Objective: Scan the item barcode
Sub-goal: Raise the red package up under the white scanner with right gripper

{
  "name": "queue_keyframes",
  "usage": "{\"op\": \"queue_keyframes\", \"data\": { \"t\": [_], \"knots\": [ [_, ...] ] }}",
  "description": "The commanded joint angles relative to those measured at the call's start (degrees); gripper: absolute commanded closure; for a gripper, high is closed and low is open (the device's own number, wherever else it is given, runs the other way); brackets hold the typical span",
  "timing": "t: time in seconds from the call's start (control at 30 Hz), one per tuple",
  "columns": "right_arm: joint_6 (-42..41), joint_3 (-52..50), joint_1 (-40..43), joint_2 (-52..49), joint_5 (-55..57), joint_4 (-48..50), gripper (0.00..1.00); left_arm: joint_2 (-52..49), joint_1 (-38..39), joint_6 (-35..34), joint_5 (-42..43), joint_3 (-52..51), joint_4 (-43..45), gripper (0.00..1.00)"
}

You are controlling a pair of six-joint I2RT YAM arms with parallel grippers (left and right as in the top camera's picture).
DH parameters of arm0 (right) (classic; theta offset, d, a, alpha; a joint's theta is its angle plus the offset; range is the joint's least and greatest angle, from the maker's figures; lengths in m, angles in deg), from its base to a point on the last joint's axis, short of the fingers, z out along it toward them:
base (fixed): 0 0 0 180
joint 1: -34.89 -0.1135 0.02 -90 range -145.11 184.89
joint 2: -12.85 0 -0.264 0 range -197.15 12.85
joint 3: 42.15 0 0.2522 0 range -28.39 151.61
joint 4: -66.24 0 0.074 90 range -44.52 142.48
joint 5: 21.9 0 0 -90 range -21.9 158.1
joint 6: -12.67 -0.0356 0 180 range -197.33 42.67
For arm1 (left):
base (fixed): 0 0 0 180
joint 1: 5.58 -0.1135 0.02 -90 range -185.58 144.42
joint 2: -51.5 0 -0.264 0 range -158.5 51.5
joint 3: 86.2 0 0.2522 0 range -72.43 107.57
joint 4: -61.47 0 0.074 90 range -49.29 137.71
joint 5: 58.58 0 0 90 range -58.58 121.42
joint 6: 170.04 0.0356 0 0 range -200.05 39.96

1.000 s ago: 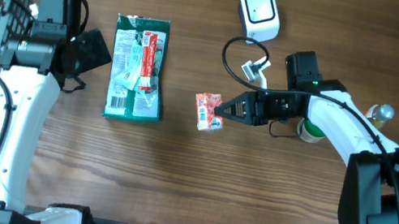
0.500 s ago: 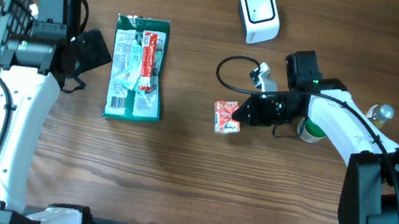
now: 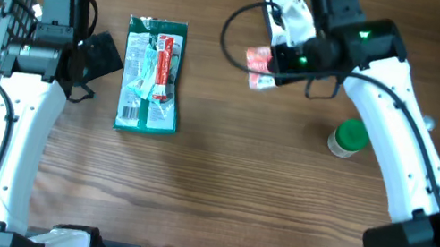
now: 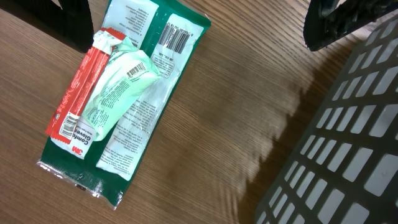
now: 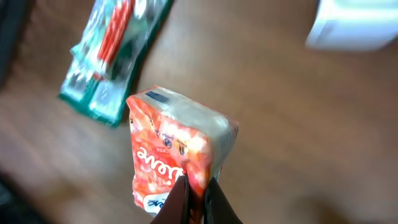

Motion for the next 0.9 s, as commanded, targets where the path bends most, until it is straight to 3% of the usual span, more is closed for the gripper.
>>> {"op": "queue_keyframes", "data": {
  "t": [0.0, 0.27, 0.87],
  "knots": [
    [5.2, 1.0, -3.0, 0.1, 14.5, 3.2, 0.96, -0.1, 0.3, 0.7, 0.1, 0.0, 0.1, 0.00],
    [5.5, 0.9, -3.6, -4.1, 25.0, 12.5, 0.96, -0.1, 0.3, 0.7, 0.1, 0.0, 0.1, 0.00],
    [23.8, 0.8, -3.6, -18.2, 53.6, 40.7, 0.96, -0.1, 0.3, 0.7, 0.1, 0.0, 0.1, 0.00]
  ]
}}
